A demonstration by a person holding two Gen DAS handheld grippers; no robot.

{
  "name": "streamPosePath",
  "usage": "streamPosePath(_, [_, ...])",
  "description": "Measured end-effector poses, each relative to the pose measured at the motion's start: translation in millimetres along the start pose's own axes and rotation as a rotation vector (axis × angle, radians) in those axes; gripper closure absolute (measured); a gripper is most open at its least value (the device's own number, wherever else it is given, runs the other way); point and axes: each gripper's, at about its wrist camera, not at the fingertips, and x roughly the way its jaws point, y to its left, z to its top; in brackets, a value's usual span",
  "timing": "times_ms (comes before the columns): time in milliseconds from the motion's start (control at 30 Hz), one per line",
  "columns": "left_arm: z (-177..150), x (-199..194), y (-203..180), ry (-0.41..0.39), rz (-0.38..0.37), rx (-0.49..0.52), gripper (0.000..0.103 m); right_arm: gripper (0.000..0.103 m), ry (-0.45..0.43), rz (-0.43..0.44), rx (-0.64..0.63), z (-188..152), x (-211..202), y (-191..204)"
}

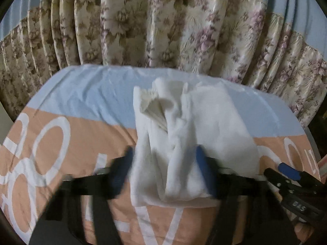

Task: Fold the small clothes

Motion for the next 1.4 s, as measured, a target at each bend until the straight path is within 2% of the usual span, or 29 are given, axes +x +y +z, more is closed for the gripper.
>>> streamPosePath(33, [-3,5,0,0.022,-0.018,0.008,0.094,0.035,0.0,-0.001,-0.001,0,0,-1])
streamPosePath(67, [-5,8,-3,0.032,-0.025,0.026,0.097,0.034,0.0,-0.002,-0.001,-1,0,-1])
streamPosePath(167, [-11,2,-14,-0.025,0.022,0.11,0.097,0.034,0.002,-0.003,0.001,-1,2,-1])
streamPosePath(333, [-9,-13,-2,-0.076,0.095,0.098,0.097,0.034,-0.004,-0.002,0.002,-1,0,0])
streamPosePath(400, [-11,-14,5,-0.069,0.14,0.105,0.097,0.034,-0.008,0.001,-0.004,-1,0,2])
streamPosePath(533, [-25,6,26,-0.006,0.21,0.1,0.097,0.034,-0.005,0.001,-0.013,-2,3,8])
streamPosePath(600, [-32,16,32,0.024,0.219,0.101,0.096,0.033,0.008,0.001,-0.012,-3,7,9])
streamPosePath(700, [-33,16,36,0.011,0.192,0.094,0.089,0.033,0.015,0.0,-0.015,-5,10,10])
streamPosePath(733, [-32,16,37,0.011,0.184,0.094,0.081,0.033,0.017,0.0,-0.015,-6,11,9])
streamPosePath(767, [-32,13,37,0.007,0.193,0.094,0.059,0.033,0.018,-0.002,-0.013,-6,12,8])
streamPosePath(833, [-26,6,43,-0.02,0.21,0.077,0.028,0.033,0.019,-0.002,-0.006,-5,13,6])
streamPosePath(1000, [2,-24,51,-0.103,0.206,0.044,0.026,0.03,0.015,-0.005,0.003,-4,16,-2])
streamPosePath(1133, [34,-23,39,-0.135,0.204,0.089,0.025,0.029,0.022,-0.004,0.03,-5,22,-11])
streamPosePath(1233, [55,-1,28,-0.105,0.185,0.125,0.025,0.029,0.022,-0.006,0.038,-4,23,-17])
streamPosePath(1400, [71,41,18,-0.025,0.155,0.145,0.025,0.027,0.021,-0.014,0.047,0,23,-27])
